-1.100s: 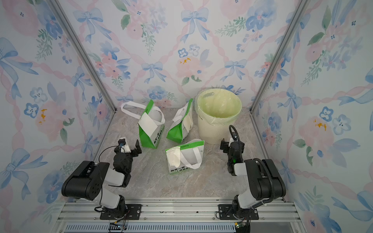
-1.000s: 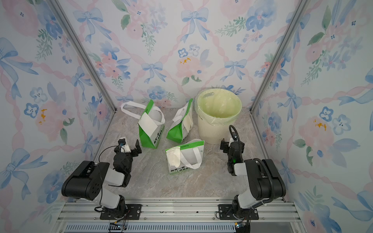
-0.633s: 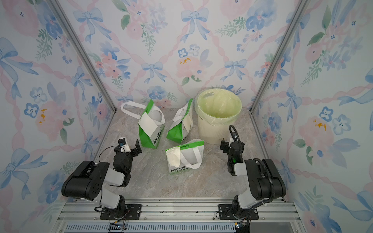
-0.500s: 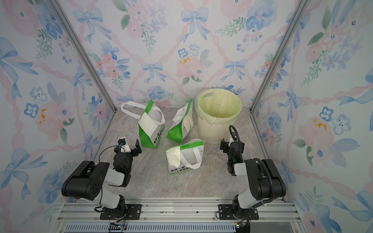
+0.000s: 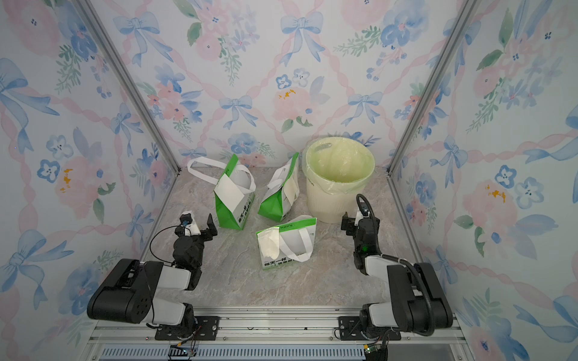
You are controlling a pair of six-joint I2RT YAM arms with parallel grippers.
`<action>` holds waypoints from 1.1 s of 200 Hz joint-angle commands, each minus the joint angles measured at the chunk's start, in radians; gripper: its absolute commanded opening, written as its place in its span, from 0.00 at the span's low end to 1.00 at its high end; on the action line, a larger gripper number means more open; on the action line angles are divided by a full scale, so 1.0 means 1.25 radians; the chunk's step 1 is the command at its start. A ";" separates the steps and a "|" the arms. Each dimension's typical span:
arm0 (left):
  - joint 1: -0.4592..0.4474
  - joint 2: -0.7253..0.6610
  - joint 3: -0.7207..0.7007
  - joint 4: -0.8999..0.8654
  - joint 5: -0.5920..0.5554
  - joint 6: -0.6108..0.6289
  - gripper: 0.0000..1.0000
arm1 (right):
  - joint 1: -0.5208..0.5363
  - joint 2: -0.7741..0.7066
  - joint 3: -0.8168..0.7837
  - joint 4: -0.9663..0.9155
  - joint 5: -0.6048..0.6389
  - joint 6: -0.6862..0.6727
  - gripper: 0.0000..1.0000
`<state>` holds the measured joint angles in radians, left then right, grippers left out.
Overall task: Shred takeout receipts and throw away
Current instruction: Tear off the takeout receipt from the takeout bag.
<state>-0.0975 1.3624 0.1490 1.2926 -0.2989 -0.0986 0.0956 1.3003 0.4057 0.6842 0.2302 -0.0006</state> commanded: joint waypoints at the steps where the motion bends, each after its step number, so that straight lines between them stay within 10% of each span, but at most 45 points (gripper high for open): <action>1: -0.004 -0.143 0.006 -0.126 -0.032 0.004 0.96 | 0.011 -0.117 0.128 -0.337 -0.029 0.010 0.98; 108: -0.077 -0.556 0.319 -0.769 0.353 0.162 0.96 | 0.141 -0.366 0.452 -1.053 -0.052 0.124 0.98; 220: -0.274 -0.586 0.194 -0.929 0.713 0.403 0.91 | 0.257 -0.420 0.590 -1.172 -0.157 -0.055 0.98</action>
<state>-0.4110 0.5900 0.4160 0.1577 0.4820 0.3580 0.3985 0.7795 1.1305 -0.7353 0.0677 -0.0086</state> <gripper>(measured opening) 0.909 0.976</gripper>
